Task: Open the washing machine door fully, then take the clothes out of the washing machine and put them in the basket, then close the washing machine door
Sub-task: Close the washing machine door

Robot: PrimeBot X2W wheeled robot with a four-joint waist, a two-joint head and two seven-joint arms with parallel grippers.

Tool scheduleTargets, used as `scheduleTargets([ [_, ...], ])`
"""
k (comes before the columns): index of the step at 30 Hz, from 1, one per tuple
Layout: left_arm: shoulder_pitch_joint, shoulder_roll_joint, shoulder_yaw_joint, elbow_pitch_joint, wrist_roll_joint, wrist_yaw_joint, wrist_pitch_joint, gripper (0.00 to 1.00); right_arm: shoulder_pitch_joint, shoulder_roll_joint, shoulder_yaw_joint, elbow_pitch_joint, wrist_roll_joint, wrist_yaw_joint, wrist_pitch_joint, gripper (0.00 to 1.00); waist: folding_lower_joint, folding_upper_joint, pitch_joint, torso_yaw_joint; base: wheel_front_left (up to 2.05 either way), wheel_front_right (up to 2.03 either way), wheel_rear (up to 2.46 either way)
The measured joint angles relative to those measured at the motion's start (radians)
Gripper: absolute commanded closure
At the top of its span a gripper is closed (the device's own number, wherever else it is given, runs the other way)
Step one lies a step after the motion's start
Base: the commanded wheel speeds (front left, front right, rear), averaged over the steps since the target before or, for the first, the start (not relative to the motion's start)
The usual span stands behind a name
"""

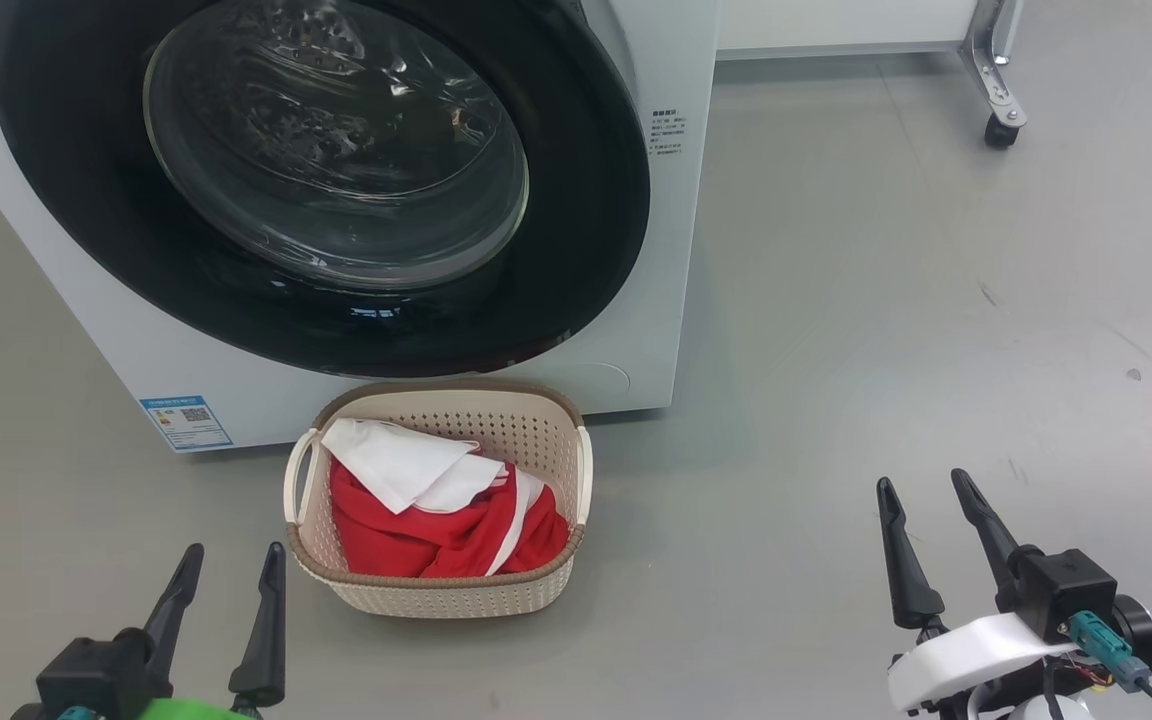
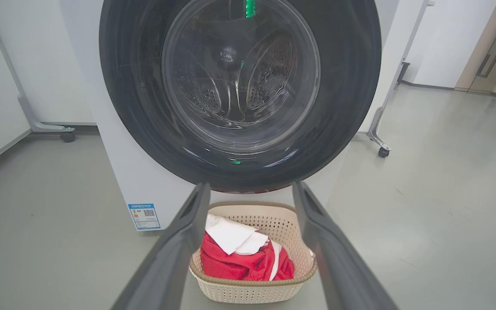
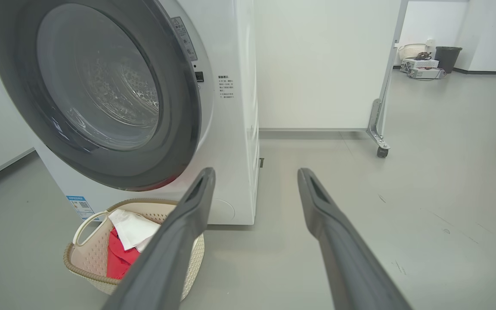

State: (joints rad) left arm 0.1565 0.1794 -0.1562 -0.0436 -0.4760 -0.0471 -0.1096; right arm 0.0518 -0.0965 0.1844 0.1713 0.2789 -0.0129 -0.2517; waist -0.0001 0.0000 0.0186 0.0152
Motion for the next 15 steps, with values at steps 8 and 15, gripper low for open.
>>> scheduleTargets([
  [8, 0.003, -0.004, -0.006, 0.011, 0.004, 0.007, -0.007, 0.00, 0.005, -0.001, 0.000, -0.005, 0.000, -0.003, 0.001, 0.00, 0.0000, 0.0000, -0.003, 0.001, 0.00, 0.00, 0.00],
  [15, 0.003, -0.005, -0.007, 0.019, 0.008, 0.009, -0.016, 0.00, 0.016, -0.003, 0.000, -0.012, 0.000, -0.009, 0.006, 0.00, 0.0000, 0.0000, -0.005, 0.003, 0.00, 0.00, 0.00],
])
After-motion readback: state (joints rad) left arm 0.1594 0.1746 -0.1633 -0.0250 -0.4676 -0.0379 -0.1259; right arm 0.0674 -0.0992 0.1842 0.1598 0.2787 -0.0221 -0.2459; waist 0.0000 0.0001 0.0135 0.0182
